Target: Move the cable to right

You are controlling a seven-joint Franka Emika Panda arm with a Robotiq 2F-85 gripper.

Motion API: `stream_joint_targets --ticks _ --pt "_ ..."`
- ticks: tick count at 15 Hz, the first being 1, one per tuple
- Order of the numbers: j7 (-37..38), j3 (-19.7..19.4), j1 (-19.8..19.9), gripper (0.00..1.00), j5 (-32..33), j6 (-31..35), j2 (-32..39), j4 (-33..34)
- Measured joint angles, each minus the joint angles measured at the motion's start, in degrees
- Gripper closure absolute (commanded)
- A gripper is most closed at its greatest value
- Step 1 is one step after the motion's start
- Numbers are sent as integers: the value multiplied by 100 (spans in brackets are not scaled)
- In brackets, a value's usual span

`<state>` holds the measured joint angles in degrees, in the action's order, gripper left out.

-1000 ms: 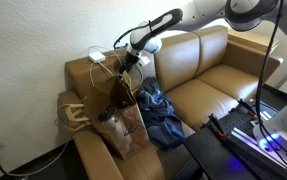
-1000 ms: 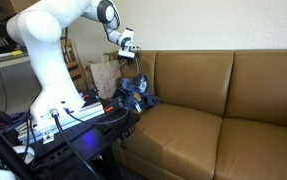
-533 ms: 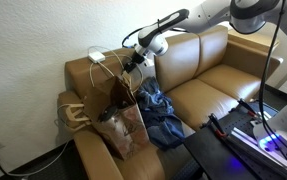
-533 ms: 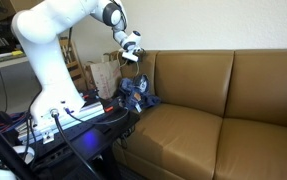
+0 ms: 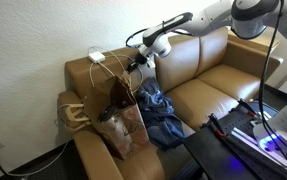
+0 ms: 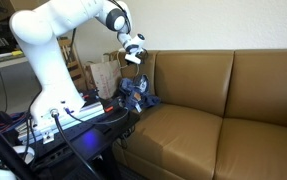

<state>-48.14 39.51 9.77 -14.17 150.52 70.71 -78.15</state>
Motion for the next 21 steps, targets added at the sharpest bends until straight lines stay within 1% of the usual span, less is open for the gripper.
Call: stream_joint_targets --ticks 1,2,3,7,10,12,13,17,21 --pt "-62 36 33 71 0 -5 26 2" --pt "-126 62 60 70 0 -33 41 4" --pt "-201 76 77 64 1 -149 61 40" --pt "-498 156 107 38 -28 -935 266 442" --pt "-808 209 120 17 -197 -1610 465 817" --pt "-1002 213 115 4 -277 -1868 506 911" --pt "-1082 211 107 0 -288 -1924 507 917" --pt "-1303 153 -9 0 -250 -2007 462 909" --pt "-1305 137 -65 0 198 -1814 331 732"
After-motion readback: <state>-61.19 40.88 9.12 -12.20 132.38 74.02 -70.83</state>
